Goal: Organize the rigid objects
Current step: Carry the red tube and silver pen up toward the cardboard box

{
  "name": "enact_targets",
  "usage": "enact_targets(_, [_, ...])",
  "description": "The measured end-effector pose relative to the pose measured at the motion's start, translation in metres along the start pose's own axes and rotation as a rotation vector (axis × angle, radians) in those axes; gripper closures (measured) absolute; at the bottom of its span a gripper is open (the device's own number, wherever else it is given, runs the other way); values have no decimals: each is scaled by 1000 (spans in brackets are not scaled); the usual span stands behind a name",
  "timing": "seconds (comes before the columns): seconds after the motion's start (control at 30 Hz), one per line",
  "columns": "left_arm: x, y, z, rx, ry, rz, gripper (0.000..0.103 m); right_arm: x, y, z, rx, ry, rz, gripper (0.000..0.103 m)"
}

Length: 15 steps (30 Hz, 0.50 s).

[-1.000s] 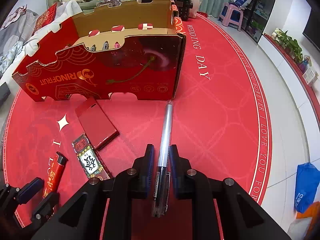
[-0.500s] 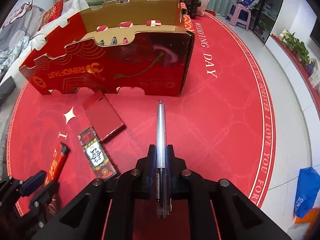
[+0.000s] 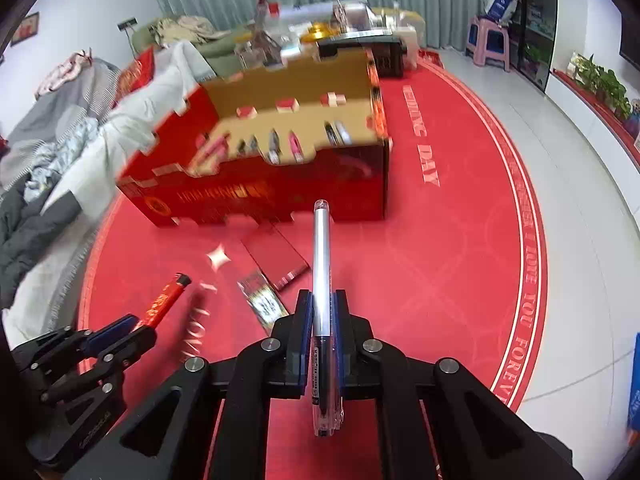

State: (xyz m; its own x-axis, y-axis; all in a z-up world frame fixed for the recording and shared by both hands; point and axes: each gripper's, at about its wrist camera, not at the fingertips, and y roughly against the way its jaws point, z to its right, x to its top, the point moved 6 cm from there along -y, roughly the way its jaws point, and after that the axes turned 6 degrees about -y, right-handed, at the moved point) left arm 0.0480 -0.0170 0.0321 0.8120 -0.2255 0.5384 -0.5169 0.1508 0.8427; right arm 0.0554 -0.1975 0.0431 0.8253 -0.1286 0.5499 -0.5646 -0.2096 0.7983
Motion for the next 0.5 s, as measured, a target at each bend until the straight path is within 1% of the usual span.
enact_targets(0.1, [13, 7, -7, -19, 22, 25, 84, 11, 11, -9, 18, 18, 33, 92])
enact_targets(0.2, [16, 7, -19, -40, 68, 21, 84, 19, 20, -18, 26, 41, 65, 92])
enact_targets(0.33, [17, 10, -26, -30, 78, 26, 84, 24, 25, -25, 44, 44, 83, 92])
enact_targets(0.5, [36, 20, -35, -28, 104, 66, 84, 35, 28, -34, 52, 65, 100, 92])
